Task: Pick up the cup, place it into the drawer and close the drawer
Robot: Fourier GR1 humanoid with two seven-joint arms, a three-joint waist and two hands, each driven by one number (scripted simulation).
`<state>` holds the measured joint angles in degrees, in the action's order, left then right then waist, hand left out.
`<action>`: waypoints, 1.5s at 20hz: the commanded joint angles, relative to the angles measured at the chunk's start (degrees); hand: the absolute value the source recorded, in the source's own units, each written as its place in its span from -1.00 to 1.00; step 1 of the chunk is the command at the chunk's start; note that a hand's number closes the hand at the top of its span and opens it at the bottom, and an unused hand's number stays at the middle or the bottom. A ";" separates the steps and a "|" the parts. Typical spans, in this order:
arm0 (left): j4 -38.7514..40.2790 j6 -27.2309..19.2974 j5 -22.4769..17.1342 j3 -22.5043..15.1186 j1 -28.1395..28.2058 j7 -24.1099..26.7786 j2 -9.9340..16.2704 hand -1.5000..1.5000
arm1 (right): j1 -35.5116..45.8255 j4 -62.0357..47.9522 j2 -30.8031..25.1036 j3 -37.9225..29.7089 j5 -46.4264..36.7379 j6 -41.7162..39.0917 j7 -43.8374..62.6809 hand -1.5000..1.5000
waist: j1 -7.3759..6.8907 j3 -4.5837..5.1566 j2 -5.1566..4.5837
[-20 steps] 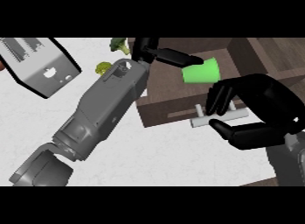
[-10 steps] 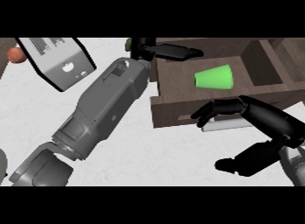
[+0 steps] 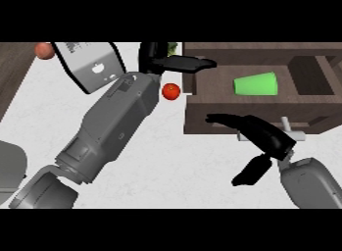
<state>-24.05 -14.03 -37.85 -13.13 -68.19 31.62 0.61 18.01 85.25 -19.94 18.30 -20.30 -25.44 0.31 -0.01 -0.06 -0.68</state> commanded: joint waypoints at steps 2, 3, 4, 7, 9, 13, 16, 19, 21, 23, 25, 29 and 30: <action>-3.54 3.38 -0.09 0.31 6.02 2.30 1.39 -1.00 | 2.71 -16.60 2.20 4.52 -9.05 4.97 -8.01 -1.00 | -2.57 -0.01 0.28; -2.78 1.53 -0.05 0.92 4.37 2.47 1.24 -1.00 | 7.12 -22.58 3.30 3.35 -9.90 5.98 -8.13 1.00 | -3.07 -0.05 -0.16; -5.68 2.93 -0.28 0.54 7.44 1.61 3.02 -1.00 | 5.78 -24.88 2.06 2.30 -9.94 6.93 -10.38 1.00 | -3.89 -0.05 0.41; -6.30 6.31 -0.38 0.40 9.57 1.13 4.32 -1.00 | 14.17 -36.26 5.80 -0.15 -11.25 10.62 -11.31 1.00 | -4.65 -0.07 -0.16; -8.44 4.86 0.18 -0.13 10.63 2.22 3.74 -1.00 | 14.62 -41.61 4.57 -1.99 -11.14 13.54 -18.34 1.00 | -5.55 -0.17 -0.27; -10.93 7.12 -0.19 -0.66 13.57 0.22 4.91 -1.00 | 22.65 -48.69 3.80 -7.32 -9.46 15.65 -21.82 1.00 | -6.70 -0.20 -0.50; -12.90 8.59 -0.78 -0.06 14.86 -0.60 7.78 -1.00 | 27.16 -51.72 0.81 -12.27 -6.57 15.77 -23.32 1.00 | -8.10 -0.25 -0.57; -13.50 11.21 -1.39 -0.04 15.58 -2.27 9.07 -1.00 | 31.12 -55.80 -1.08 -15.50 -5.26 16.83 -23.95 1.00 | -9.13 -0.29 -1.50; -13.97 10.55 -0.88 -0.39 15.84 -2.24 9.16 -1.00 | 34.39 -57.30 -1.33 -16.67 -5.03 17.58 -20.70 1.00 | -9.46 -0.24 -1.43; -14.88 12.18 -1.22 -0.37 16.05 -3.30 10.50 -1.00 | 34.63 -57.45 -2.93 -17.83 -3.79 16.39 -21.48 1.00 | -10.02 -0.27 -1.50; -15.31 12.12 -1.32 -0.53 16.21 -3.57 9.96 -1.00 | 36.24 -57.27 -3.52 -18.40 -3.08 15.29 -20.16 1.00 | -10.78 -0.23 -1.62; -15.91 13.66 -1.17 -1.16 19.03 -3.13 10.43 -1.00 | 35.90 -56.37 -6.16 -19.68 -1.50 13.49 -20.72 1.00 | -11.46 -0.18 -1.70; -15.79 14.25 -0.87 -1.07 18.61 -2.81 11.41 -1.00 | 36.06 -56.22 -5.41 -19.61 -1.28 13.51 -20.62 1.00 | -11.64 -0.18 -2.20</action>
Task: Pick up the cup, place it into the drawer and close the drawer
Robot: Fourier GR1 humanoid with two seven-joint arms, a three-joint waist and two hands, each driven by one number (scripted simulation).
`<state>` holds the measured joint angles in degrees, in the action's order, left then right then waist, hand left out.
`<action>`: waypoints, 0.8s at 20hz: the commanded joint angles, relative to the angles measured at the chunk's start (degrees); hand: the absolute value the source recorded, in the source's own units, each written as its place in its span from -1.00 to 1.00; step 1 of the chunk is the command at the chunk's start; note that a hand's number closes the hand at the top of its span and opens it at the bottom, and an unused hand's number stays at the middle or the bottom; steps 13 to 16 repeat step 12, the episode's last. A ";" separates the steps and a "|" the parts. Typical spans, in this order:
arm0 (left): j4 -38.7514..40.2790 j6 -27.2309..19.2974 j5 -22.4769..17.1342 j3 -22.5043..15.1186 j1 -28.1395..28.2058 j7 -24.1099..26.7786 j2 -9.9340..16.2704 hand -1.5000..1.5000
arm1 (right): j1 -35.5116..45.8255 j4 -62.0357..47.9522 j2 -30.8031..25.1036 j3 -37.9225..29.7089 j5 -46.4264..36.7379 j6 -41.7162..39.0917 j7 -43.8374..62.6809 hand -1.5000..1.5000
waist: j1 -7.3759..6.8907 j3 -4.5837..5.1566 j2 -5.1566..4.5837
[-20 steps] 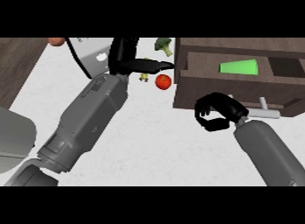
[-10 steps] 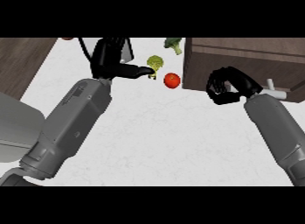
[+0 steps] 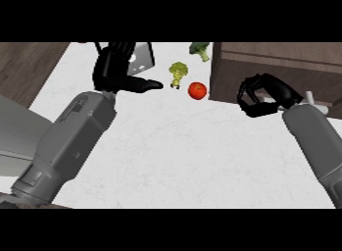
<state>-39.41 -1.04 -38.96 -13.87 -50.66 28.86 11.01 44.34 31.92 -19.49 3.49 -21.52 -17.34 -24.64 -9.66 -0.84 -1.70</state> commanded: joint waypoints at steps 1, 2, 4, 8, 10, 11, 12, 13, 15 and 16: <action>-1.16 1.03 0.25 -0.83 0.85 -0.74 0.19 -1.00 | 10.00 -2.52 -6.75 -4.89 0.20 4.35 4.46 1.00 | -2.11 0.58 -0.70; -1.40 1.65 0.12 -0.49 0.88 -0.80 1.34 -1.00 | 9.74 -2.11 -6.32 -5.11 0.56 4.84 4.29 1.00 | -2.60 0.58 -0.74; -2.01 1.21 0.05 -0.82 1.03 -0.26 -0.39 -1.00 | 9.47 -1.83 -7.53 -5.24 1.13 2.87 4.37 1.00 | -2.47 0.59 -0.91; -2.24 3.01 -0.27 -0.87 2.54 -0.99 1.00 -1.00 | 9.22 -0.26 -8.22 -6.18 2.83 1.29 4.50 1.00 | -3.57 0.66 -0.88; -2.40 2.79 -0.50 -0.58 2.51 -0.60 0.57 -1.00 | 8.37 0.02 -8.90 -6.17 3.09 0.30 3.92 1.00 | -2.90 0.63 -1.27; -2.75 3.82 -0.73 -0.39 3.10 -0.48 1.38 -1.00 | 8.45 0.17 -9.10 -6.57 3.64 -0.27 4.47 1.00 | -3.45 0.71 -1.06; -3.00 3.92 -0.95 -0.28 2.65 -0.97 1.42 -1.00 | 8.69 0.57 -8.85 -6.47 3.79 -0.58 4.57 1.00 | -3.46 0.70 -0.96; -3.00 3.92 -0.95 -0.28 2.65 -0.97 1.42 -1.00 | 8.69 0.57 -8.85 -6.47 3.79 -0.58 4.57 1.00 | -3.46 0.70 -0.96; -3.00 3.92 -0.95 -0.28 2.65 -0.97 1.42 -1.00 | 8.69 0.57 -8.85 -6.47 3.79 -0.58 4.57 1.00 | -3.46 0.70 -0.96; -3.00 3.92 -0.95 -0.28 2.65 -0.97 1.42 -1.00 | 8.69 0.57 -8.85 -6.47 3.79 -0.58 4.57 1.00 | -3.46 0.70 -0.96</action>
